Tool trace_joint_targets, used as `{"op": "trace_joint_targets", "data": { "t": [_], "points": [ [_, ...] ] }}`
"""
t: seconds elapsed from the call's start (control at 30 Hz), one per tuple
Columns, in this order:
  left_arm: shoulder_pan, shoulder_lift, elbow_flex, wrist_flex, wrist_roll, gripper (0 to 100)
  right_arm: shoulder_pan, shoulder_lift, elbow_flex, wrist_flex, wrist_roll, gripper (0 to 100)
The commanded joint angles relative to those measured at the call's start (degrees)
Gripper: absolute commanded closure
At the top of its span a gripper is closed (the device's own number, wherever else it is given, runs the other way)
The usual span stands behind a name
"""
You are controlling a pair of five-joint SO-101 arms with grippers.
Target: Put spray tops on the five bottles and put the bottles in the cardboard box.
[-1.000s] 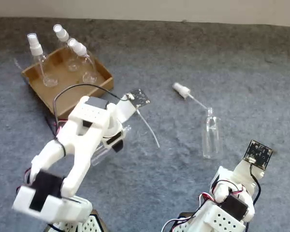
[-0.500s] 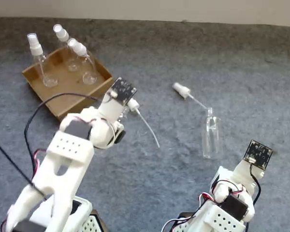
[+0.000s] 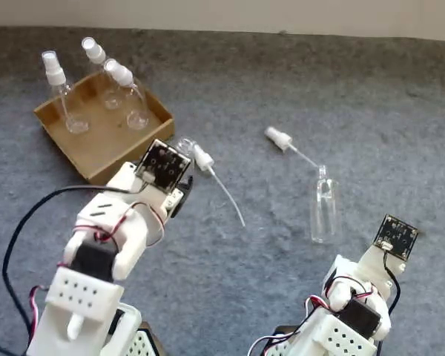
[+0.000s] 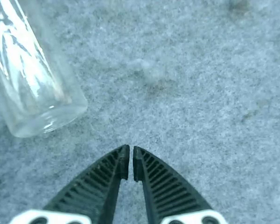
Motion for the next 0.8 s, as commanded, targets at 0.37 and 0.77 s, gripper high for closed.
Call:
{"op": "trace_joint_targets", "data": {
  "t": [0.37, 0.77],
  "points": [
    [0.6, -28.9, 1.1, 11.9, 0.8, 92, 0.2, -0.3, 7.7, 0.4, 0.5, 97.9],
    [0.6, -37.3, 11.2, 11.4, 9.4, 92, 0.2, -0.3, 7.7, 0.4, 0.5, 97.9]
  ]
}}
